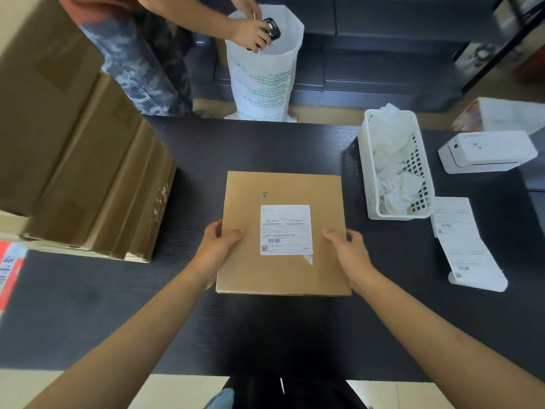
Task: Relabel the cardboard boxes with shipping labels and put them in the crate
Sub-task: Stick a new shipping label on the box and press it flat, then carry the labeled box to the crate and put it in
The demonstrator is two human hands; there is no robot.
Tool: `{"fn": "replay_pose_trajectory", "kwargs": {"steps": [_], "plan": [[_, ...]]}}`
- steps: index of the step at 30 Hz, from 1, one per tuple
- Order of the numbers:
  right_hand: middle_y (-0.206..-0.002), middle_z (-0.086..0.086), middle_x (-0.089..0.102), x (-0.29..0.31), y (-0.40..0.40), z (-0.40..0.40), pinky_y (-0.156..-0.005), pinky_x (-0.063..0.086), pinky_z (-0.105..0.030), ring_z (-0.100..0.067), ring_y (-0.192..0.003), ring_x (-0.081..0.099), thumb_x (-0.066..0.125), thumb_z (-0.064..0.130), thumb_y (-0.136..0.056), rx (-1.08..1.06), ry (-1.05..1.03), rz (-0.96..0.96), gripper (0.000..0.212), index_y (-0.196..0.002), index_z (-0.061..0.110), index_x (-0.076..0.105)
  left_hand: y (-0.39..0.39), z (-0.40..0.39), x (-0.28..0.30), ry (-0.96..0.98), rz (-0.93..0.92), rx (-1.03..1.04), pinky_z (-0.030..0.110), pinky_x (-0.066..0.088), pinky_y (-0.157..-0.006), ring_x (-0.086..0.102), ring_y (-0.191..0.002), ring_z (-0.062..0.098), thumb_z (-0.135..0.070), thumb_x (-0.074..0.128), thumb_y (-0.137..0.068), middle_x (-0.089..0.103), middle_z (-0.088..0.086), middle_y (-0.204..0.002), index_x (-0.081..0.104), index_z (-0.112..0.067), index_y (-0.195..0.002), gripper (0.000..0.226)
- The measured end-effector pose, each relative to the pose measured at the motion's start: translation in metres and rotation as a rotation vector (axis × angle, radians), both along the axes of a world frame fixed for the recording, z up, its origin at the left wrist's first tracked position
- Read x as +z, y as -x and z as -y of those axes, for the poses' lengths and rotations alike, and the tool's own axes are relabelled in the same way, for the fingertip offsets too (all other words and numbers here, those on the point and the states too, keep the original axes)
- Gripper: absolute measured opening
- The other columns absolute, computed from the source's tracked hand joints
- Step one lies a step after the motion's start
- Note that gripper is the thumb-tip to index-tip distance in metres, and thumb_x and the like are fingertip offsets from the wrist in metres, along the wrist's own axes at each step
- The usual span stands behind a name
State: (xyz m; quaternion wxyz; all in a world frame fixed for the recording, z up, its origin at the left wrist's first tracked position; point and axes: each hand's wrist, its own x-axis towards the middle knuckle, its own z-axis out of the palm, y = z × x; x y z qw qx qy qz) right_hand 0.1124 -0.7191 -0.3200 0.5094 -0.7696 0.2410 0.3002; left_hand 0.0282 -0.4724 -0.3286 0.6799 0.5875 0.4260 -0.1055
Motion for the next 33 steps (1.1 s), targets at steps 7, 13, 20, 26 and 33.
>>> {"fn": "replay_pose_trajectory", "kwargs": {"steps": [7,13,20,26,33], "plan": [[-0.112,0.002,0.059,0.036,-0.003,0.001,-0.085,0.051,-0.042,-0.019,-0.098,0.06,0.066,0.05,-0.081,-0.026,-0.063,0.029,0.06,-0.127,0.021,0.04,-0.009,-0.007,0.043,-0.05,0.03,-0.022,0.029,0.05,-0.066,0.064,-0.095,0.017,-0.031,0.073,-0.081,0.061,-0.002,-0.114,0.038,-0.021,-0.129,0.06],[-0.109,0.0,0.063,0.081,-0.015,0.011,-0.076,0.052,-0.037,-0.02,-0.095,0.063,0.067,0.047,-0.081,-0.076,-0.144,0.112,0.055,-0.123,0.02,0.043,-0.034,-0.009,0.096,-0.093,0.132,-0.109,0.033,0.052,-0.07,0.065,-0.095,0.018,-0.037,0.073,-0.079,0.064,-0.001,-0.112,0.041,-0.019,-0.13,0.063],[-0.115,0.0,0.062,0.108,-0.017,0.051,-0.08,0.052,-0.038,-0.02,-0.099,0.062,0.066,0.044,-0.081,-0.181,-0.154,0.166,0.059,-0.13,0.017,0.045,-0.056,0.026,0.13,-0.073,0.135,-0.245,0.047,0.049,-0.095,0.062,-0.104,0.023,-0.036,0.075,-0.077,0.062,0.002,-0.116,0.04,-0.019,-0.13,0.065],[-0.103,0.006,0.06,0.122,0.006,0.129,-0.06,0.041,-0.03,-0.014,-0.089,0.058,0.062,0.049,-0.082,-0.335,-0.125,0.191,0.052,-0.122,0.023,0.042,-0.08,0.101,0.15,-0.101,0.142,-0.42,0.049,0.042,-0.102,0.058,-0.109,0.024,-0.038,0.074,-0.078,0.06,0.002,-0.12,0.039,-0.021,-0.132,0.066],[-0.109,0.001,0.06,0.135,0.072,0.28,-0.071,0.046,-0.036,-0.019,-0.094,0.06,0.062,0.052,-0.082,-0.606,-0.101,0.229,0.056,-0.124,0.022,0.041,-0.091,0.268,0.168,-0.088,0.213,-0.684,0.035,0.047,-0.072,0.06,-0.098,0.02,-0.036,0.073,-0.08,0.061,0.001,-0.114,0.039,-0.02,-0.132,0.063]]}}
